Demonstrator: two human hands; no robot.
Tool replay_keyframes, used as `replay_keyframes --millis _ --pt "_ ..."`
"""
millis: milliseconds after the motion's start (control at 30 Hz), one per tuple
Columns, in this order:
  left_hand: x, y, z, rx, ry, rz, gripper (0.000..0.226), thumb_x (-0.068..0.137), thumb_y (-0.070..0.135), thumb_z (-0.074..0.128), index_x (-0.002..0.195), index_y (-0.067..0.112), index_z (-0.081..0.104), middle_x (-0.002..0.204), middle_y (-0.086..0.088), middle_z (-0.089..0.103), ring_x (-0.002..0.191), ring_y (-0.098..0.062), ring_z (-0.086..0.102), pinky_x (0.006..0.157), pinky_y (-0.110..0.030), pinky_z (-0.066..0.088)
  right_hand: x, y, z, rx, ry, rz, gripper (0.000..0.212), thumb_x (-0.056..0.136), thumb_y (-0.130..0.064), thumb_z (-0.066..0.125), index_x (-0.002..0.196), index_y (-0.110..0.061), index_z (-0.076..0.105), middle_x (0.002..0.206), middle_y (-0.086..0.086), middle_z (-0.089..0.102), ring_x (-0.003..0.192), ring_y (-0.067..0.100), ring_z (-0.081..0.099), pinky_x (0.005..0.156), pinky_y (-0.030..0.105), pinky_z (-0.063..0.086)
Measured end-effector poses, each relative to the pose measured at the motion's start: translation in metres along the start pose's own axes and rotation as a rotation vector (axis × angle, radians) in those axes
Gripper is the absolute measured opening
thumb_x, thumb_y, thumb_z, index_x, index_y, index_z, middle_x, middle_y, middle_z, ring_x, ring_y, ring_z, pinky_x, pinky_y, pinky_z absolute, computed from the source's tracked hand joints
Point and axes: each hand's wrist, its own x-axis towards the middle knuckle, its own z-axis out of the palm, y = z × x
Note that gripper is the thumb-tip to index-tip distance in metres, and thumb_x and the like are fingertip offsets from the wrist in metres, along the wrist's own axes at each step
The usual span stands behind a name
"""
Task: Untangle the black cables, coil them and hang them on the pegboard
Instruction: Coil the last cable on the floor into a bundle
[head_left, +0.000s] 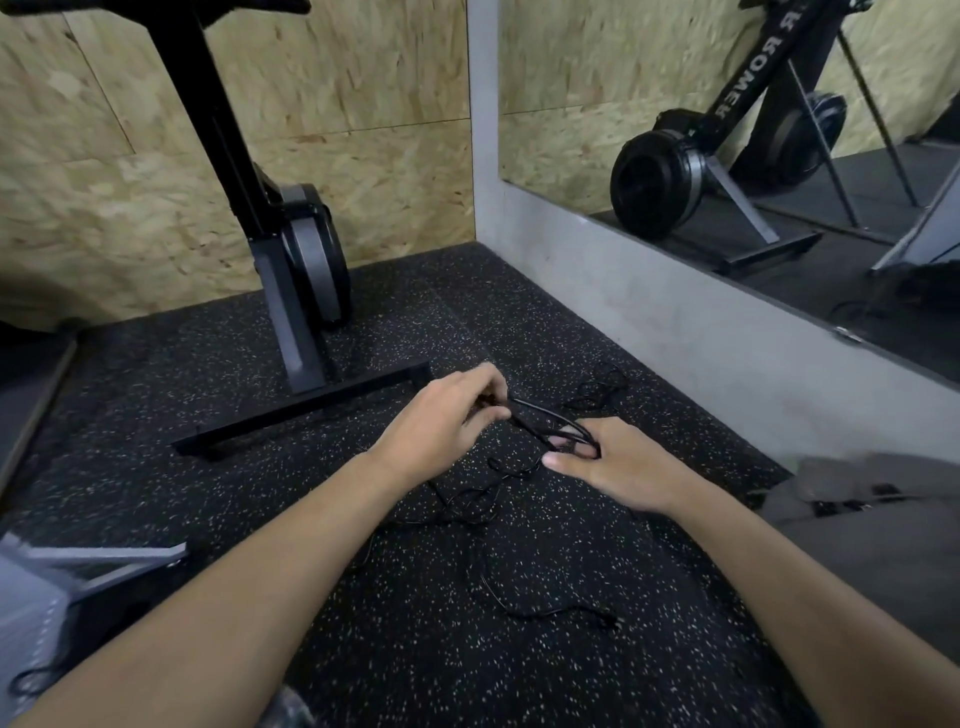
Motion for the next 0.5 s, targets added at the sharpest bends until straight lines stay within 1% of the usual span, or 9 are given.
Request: replay_keyframes --millis 33,67,133,200,300,367,433,500 --pt "0.0 -0.002 0.001 -0.021 -0.019 -0.034 0.015 0.101 0.031 0.066 0.107 0.027 0.052 0.103 0.013 0.064 0.077 -0.004 0.056 0.071 -0.029 0.047 0.001 0.002 0.0 0.011 -0.004 -0.002 0.014 0.095 -0.043 0.072 0.099 -0.03 0.069 0.062 -0.02 0.061 0.056 -0.004 0.053 0.062 0.021 0.04" --pt "0.0 -0.004 0.003 -0.044 -0.029 -0.05 0.017 0.101 0.03 0.066 0.107 0.028 0.051 0.101 0.013 0.064 0.076 -0.004 0.055 0.07 -0.028 0.046 0.002 0.004 0.0 0.024 -0.01 -0.003 0.014 0.094 -0.042 0.073 0.101 -0.03 0.071 0.061 -0.021 0.06 0.056 -0.004 0.053 0.063 0.02 0.041" --pt "0.0 -0.009 0.006 -0.063 -0.033 -0.032 0.015 0.1 0.028 0.068 0.112 0.029 0.058 0.104 0.014 0.066 0.089 -0.002 0.058 0.078 -0.029 0.048 0.005 0.008 0.001 0.045 -0.017 0.006 0.015 0.092 -0.041 0.076 0.101 -0.03 0.074 0.067 -0.015 0.058 0.06 0.002 0.052 0.065 0.023 0.042" --pt "0.0 -0.013 0.008 -0.055 -0.032 0.015 0.017 0.101 0.027 0.067 0.118 0.026 0.067 0.106 0.014 0.068 0.099 -0.003 0.058 0.087 -0.03 0.049 0.005 0.01 0.003 0.062 -0.013 0.011 0.014 0.091 -0.04 0.077 0.1 -0.03 0.074 0.074 -0.008 0.058 0.06 0.004 0.052 0.063 0.021 0.042" --pt "-0.001 -0.019 0.01 -0.046 -0.006 0.033 0.02 0.101 0.029 0.066 0.12 0.024 0.071 0.104 0.013 0.07 0.1 -0.008 0.06 0.092 -0.035 0.05 0.006 0.012 0.006 0.029 0.006 0.008 0.012 0.091 -0.044 0.076 0.095 -0.032 0.073 0.071 -0.01 0.057 0.057 0.0 0.051 0.058 0.016 0.041" --pt "-0.002 -0.022 0.009 -0.046 0.015 0.025 0.021 0.1 0.03 0.067 0.12 0.024 0.072 0.103 0.013 0.07 0.1 -0.008 0.06 0.092 -0.036 0.05 0.007 0.01 0.008 0.0 0.011 0.003 0.013 0.092 -0.048 0.073 0.093 -0.034 0.071 0.072 -0.01 0.059 0.06 0.002 0.053 0.06 0.019 0.043" --pt "-0.003 -0.024 0.008 -0.049 0.015 0.019 0.02 0.1 0.03 0.068 0.118 0.025 0.073 0.101 0.015 0.069 0.097 -0.007 0.058 0.091 -0.034 0.049 0.007 0.009 0.009 -0.023 0.003 -0.005 0.016 0.094 -0.052 0.069 0.102 -0.038 0.068 0.081 -0.01 0.064 0.068 0.005 0.059 0.066 0.021 0.044" --pt "-0.004 -0.025 0.005 -0.053 0.013 0.01 0.019 0.098 0.03 0.07 0.116 0.026 0.074 0.1 0.015 0.069 0.095 -0.005 0.058 0.087 -0.032 0.05 0.007 0.009 0.008 -0.05 -0.009 0.0 0.024 0.098 -0.051 0.063 0.119 -0.039 0.062 0.092 -0.01 0.069 0.075 0.004 0.063 0.068 0.021 0.046"
